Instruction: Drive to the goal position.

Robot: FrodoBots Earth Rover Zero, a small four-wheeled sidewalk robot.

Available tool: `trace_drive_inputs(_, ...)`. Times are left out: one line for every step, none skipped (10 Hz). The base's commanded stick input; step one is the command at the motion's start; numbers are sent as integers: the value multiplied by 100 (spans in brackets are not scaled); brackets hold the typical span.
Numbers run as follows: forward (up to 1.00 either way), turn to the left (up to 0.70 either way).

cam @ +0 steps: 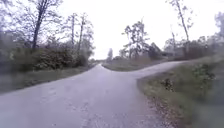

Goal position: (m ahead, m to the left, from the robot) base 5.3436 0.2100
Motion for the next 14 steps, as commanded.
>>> trace_drive_inputs(100,0)
trace_drive_inputs(100,9)
trace_drive_inputs(100,27)
trace_drive_inputs(100,40)
trace_drive_inputs(100,0)
trace_drive_inputs(100,0)
trace_drive_inputs(100,0)
trace_drive_inputs(100,0)
trace_drive_inputs(100,0)
trace_drive_inputs(100,0)
trace_drive_inputs(100,0)
trace_drive_inputs(100,0)
trace_drive_inputs(100,0)
trace_drive_inputs(100,0)
